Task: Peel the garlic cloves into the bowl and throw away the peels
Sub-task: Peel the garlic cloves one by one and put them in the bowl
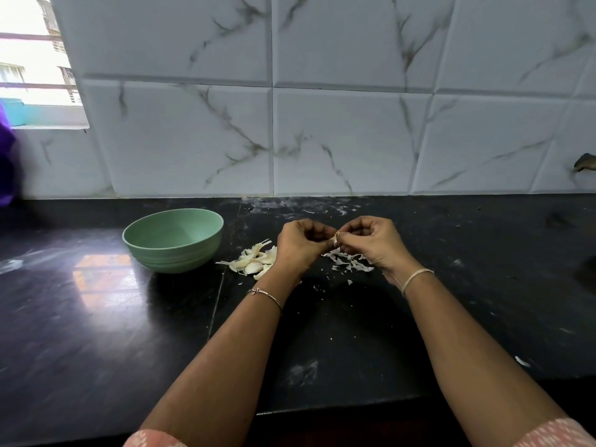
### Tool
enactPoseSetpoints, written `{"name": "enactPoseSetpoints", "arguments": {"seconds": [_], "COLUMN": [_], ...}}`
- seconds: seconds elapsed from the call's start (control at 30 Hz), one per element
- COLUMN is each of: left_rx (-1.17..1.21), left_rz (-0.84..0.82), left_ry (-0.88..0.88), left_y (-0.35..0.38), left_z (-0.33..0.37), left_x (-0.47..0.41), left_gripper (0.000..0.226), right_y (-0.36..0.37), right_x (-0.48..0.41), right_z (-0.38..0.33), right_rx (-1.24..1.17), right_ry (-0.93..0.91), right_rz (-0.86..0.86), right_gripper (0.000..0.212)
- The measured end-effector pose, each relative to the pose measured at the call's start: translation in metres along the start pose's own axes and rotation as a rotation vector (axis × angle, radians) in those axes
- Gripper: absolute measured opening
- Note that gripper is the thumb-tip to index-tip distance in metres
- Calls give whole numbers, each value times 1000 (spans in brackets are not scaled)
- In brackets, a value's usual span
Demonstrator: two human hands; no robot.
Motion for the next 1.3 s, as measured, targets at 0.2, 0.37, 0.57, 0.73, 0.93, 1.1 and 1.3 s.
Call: {"name": "enactPoseSetpoints", "arguments": {"seconds": [0.2,0.37,0.57,0.73,0.93,1.1,1.3], "left_rx": [15,66,1,6,39,63,64], "left_rz": [-38,-52,-35,-22,-25,-34,-53], "left_ry": [6,12,34,43,41,42,38], "left_y": [1,1,3,4,1,2,2], "left_z": [2,5,4,4,2,3,6], "left_x": [1,2,2,1,-2,-1,1], "left_gripper": [19,21,15,15,16,18,17], "right_y": [-1,-2,0,-1,-1,-2,0], "right_x": [0,-2,-2,-4,-5,-4,-3], "right_z": [0,2,4,5,4,3,1], "right_rx": [-62,-111,-92,-116,-227,-272,-286], "right_ry": [31,48,45,54,86,99,114], "right_rz": [-2,6,-11,7,-11,-18,7], "right_gripper": [9,6,15,9,6,8,10]}}
Point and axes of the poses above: each hand's wrist, its own x-axis away from the middle knuckle, its own y-axis out of the palm, z = x × y, the point moved 2 cm from there along -x, towards the middle knuckle
